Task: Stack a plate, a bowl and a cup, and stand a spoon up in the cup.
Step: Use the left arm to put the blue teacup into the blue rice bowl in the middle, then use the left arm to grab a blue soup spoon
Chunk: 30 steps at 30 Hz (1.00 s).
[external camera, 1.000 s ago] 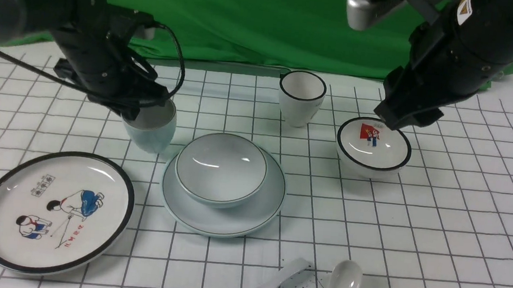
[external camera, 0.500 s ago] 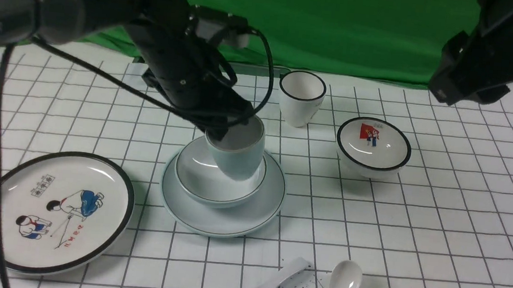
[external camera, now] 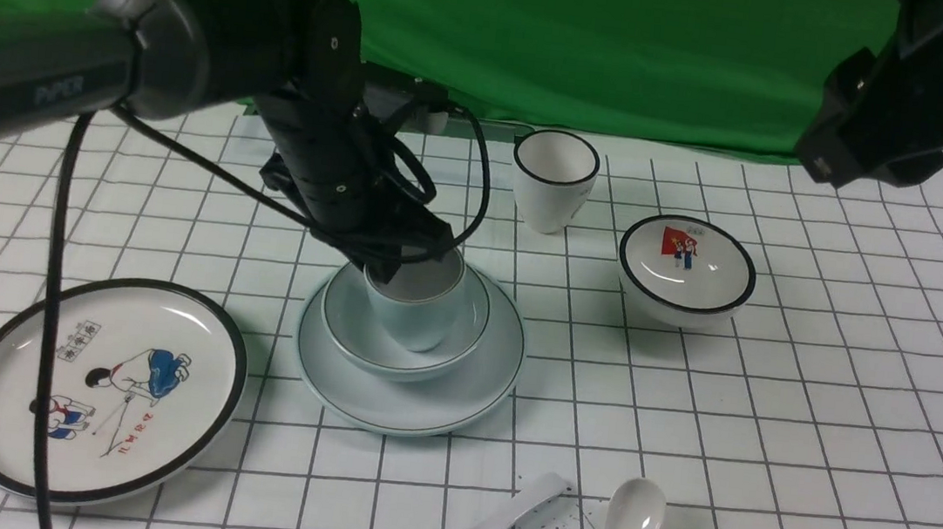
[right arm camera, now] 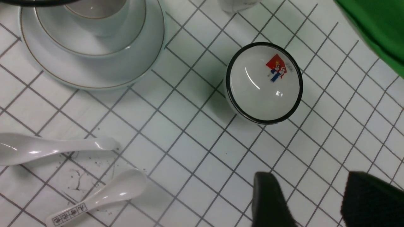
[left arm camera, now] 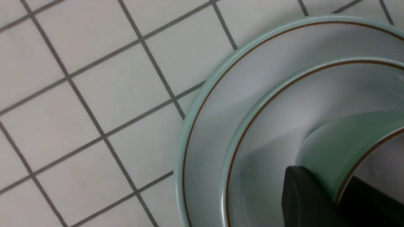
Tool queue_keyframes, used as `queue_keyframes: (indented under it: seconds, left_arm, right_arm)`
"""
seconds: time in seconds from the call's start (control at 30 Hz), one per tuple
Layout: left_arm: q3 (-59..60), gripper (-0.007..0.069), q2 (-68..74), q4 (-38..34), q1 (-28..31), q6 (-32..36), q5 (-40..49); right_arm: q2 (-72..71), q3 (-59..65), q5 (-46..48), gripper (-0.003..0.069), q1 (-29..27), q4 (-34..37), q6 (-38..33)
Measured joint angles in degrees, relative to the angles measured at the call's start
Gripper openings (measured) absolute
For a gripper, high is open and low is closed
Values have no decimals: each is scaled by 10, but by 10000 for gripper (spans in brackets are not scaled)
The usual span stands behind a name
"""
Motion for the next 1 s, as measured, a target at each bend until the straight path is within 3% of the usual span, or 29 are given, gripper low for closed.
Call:
queue_keyframes:
  seconds: [0.13, 0.37, 0.47, 0.67, 0.83, 1.0]
  left_arm:
    - [-7, 99, 0, 0, 0, 1, 6]
    - [-76, 374, -60, 11, -3, 3, 75]
    - [-82, 433, -117, 17, -23, 3, 94]
    - [-22, 448, -189, 17, -113, 3, 121]
    - [79, 451, -179, 14, -206, 3, 103]
    - [108, 451, -131, 14, -263, 3, 60]
  right_arm:
    - [-1, 0, 0, 360, 0, 0, 0]
    - [-41, 2, -1, 358, 0, 0, 13]
    - [-81, 31, -7, 315, 0, 0, 18]
    - [-178, 145, -37, 176, 0, -7, 59]
    - [-276, 246, -46, 155, 0, -55, 123]
    - [-345, 311, -46, 153, 0, -72, 154]
